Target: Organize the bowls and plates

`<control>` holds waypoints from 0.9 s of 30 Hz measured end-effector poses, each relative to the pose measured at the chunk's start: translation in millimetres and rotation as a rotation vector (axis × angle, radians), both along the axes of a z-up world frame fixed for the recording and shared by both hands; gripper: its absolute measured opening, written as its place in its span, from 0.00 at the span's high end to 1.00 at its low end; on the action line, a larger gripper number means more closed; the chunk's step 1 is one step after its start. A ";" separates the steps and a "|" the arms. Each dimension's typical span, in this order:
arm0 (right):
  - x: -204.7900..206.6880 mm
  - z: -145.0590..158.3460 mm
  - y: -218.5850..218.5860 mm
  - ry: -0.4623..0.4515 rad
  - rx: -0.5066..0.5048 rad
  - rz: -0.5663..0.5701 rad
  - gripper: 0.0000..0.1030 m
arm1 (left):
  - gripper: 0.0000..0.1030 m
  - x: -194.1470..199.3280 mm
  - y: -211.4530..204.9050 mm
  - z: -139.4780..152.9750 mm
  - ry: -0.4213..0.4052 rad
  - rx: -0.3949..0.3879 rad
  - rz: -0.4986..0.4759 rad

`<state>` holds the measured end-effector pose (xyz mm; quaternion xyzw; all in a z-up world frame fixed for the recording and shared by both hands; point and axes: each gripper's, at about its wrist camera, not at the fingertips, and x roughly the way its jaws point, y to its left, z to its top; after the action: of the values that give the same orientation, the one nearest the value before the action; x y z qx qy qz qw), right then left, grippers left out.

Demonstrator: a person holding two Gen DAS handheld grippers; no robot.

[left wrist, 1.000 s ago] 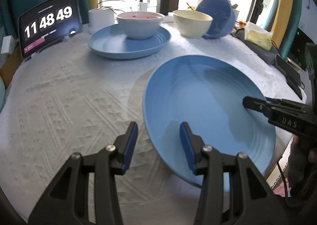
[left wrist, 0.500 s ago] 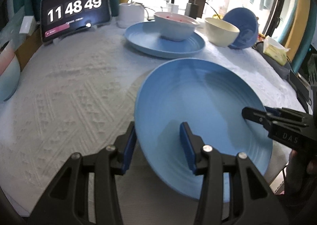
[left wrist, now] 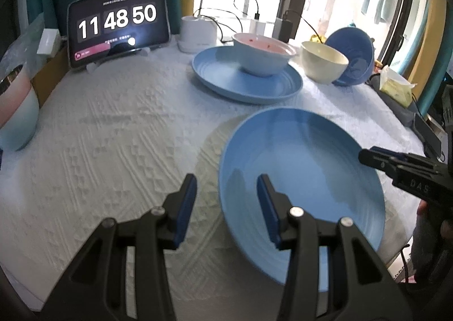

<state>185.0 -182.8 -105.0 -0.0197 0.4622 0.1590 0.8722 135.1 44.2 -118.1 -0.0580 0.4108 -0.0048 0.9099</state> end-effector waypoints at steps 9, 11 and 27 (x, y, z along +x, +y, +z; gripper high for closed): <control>17.7 16.7 2.4 -0.054 -0.005 0.012 0.67 | 0.56 15.9 3.3 12.7 -0.028 0.012 -0.017; 21.0 18.7 4.9 -0.062 -0.003 0.021 0.67 | 0.56 22.3 5.5 13.2 -0.016 -0.001 -0.013; 47.0 32.0 31.8 -0.102 0.027 0.069 0.67 | 0.56 60.3 12.6 30.7 -0.058 -0.017 -0.015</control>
<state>232.0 -151.1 -73.0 -0.0323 0.4138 0.1941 0.8888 195.3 56.7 -87.5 -0.0625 0.3845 -0.0169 0.9209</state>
